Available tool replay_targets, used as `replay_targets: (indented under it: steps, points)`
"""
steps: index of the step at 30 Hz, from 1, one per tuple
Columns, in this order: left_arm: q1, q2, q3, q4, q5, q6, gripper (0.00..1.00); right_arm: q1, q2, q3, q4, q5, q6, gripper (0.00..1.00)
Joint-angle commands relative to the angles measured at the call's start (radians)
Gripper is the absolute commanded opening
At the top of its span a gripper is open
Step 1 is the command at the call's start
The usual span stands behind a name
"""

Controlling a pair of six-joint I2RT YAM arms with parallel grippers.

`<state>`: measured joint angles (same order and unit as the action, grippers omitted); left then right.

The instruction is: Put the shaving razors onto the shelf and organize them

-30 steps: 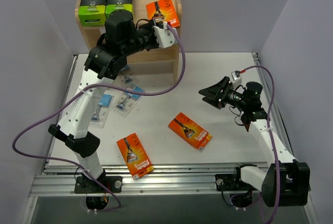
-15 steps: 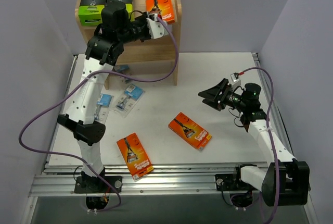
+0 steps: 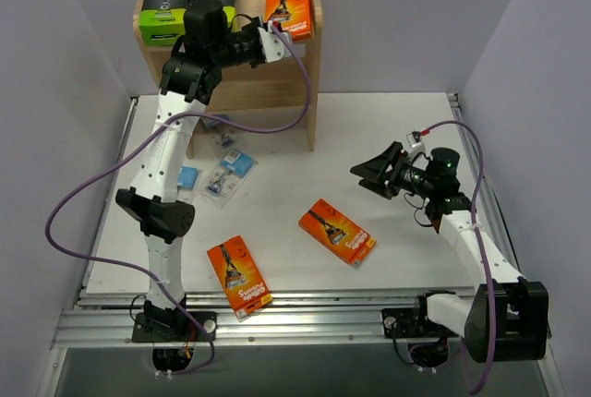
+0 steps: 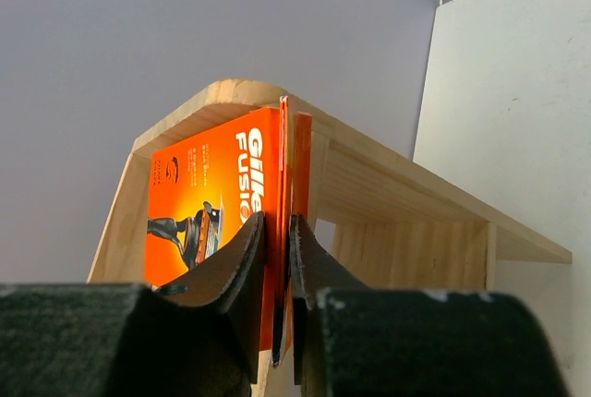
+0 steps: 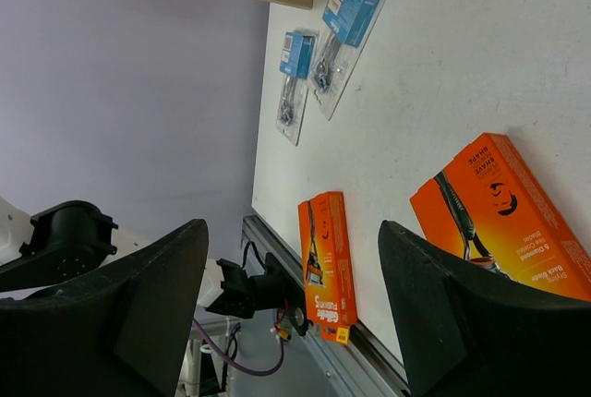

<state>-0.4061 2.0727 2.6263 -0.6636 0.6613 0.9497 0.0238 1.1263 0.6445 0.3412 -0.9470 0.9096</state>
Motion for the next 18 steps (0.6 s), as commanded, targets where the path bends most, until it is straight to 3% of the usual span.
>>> replay_targets:
  steps: [1,5,18]
  points:
    - [0.020,0.018,0.058,0.076,0.072,-0.014,0.02,0.010,0.012,0.020,0.001,-0.003,-0.028,0.70]
    - [0.027,0.032,0.061,0.108,0.070,-0.035,0.04,0.011,0.026,0.023,-0.004,-0.001,-0.035,0.70]
    - [0.009,0.066,0.040,0.191,0.009,-0.091,0.39,0.015,0.018,0.017,-0.019,0.014,-0.049,0.70]
